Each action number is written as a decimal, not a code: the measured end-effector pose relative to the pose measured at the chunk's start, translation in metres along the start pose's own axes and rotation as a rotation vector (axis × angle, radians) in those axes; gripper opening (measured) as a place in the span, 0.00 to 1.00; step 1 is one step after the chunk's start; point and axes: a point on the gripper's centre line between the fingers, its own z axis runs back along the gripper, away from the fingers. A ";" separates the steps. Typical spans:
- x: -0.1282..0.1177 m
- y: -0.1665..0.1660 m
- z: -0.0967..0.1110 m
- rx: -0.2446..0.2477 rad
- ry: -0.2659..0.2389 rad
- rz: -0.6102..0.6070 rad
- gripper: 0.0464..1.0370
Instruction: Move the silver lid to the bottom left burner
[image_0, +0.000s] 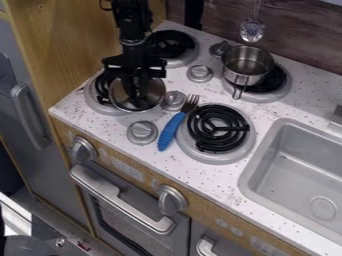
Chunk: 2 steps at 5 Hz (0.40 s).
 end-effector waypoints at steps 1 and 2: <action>0.009 0.016 -0.011 0.009 0.007 0.034 0.22; 0.023 0.026 -0.014 -0.016 -0.006 0.071 0.22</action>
